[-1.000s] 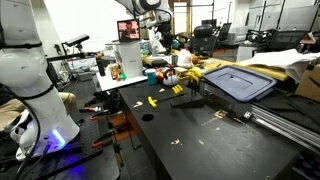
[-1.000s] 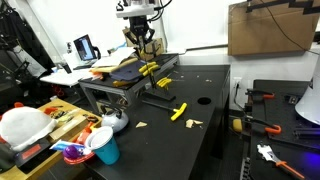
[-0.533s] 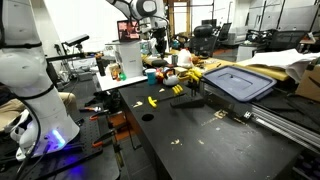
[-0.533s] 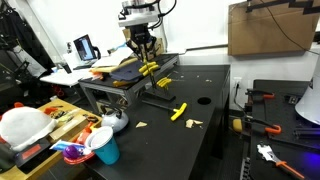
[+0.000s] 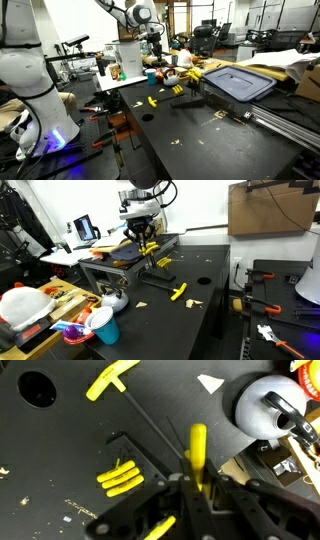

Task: Remove one black object from the black stand

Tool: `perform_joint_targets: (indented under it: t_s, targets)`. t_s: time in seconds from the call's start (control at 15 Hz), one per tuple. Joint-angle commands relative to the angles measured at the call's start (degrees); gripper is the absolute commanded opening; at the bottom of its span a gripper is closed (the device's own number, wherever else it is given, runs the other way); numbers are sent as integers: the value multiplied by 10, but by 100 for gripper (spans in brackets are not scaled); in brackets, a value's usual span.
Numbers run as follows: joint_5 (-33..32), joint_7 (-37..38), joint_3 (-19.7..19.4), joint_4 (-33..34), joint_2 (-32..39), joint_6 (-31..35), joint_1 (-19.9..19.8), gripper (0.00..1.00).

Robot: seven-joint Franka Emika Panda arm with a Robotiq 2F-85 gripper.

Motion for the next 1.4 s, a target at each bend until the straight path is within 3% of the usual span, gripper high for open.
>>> perform_joint_targets:
  t_s: [0.0, 0.53, 1.0, 1.33]
  targets:
    - [-46, 20, -4, -20, -2, 43, 10, 4]
    - [-132, 41, -17, -32, 32, 139, 25, 4]
    - [-228, 86, -58, -34, 60, 189, 47, 4]
    - [-262, 115, -82, -41, 81, 253, 55, 4]
